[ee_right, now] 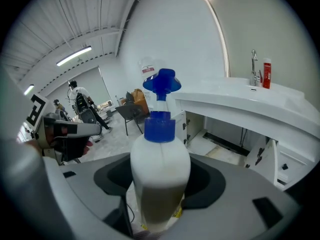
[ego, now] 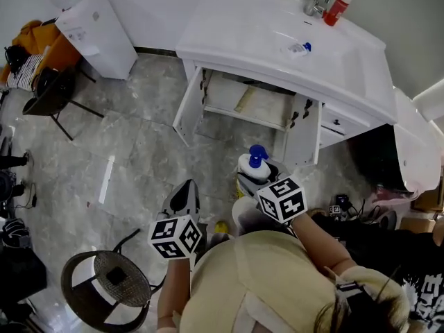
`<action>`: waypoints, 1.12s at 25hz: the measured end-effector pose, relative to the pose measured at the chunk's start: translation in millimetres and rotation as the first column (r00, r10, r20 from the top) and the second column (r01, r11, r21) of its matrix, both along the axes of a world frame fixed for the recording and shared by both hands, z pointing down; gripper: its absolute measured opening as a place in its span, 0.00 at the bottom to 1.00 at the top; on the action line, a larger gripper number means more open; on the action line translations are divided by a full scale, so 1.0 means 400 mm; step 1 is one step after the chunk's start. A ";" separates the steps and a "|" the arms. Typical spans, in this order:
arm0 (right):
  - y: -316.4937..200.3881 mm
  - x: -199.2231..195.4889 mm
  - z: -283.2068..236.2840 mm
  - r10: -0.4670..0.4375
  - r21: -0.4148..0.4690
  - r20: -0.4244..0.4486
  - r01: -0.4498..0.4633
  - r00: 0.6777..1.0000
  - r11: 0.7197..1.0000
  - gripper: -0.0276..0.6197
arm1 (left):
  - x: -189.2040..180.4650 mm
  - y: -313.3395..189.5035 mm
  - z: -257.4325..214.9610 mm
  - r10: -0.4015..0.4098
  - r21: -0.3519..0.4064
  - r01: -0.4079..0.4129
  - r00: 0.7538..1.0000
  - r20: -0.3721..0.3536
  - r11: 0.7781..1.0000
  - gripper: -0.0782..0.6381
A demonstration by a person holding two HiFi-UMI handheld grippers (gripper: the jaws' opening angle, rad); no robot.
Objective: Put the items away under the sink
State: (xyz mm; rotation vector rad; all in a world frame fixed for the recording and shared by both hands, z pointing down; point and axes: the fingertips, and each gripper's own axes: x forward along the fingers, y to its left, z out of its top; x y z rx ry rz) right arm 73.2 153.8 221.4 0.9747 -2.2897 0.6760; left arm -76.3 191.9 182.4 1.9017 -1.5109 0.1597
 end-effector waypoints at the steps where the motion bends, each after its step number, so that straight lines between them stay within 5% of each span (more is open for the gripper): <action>1: -0.019 0.000 -0.003 -0.009 0.002 0.005 0.009 1.000 1.000 0.48 | 0.009 -0.017 0.000 -0.001 0.001 0.001 1.000 -0.006 1.000 0.16; 15: -0.252 0.080 0.040 -0.108 -0.023 0.002 0.108 0.994 0.994 0.48 | 0.110 -0.232 0.051 -0.048 -0.033 0.049 0.999 0.025 0.998 0.16; 28: -0.340 0.102 0.133 -0.177 -0.073 -0.025 0.174 0.984 0.982 0.48 | 0.112 -0.258 0.132 -0.110 -0.095 0.113 0.993 0.038 0.989 0.16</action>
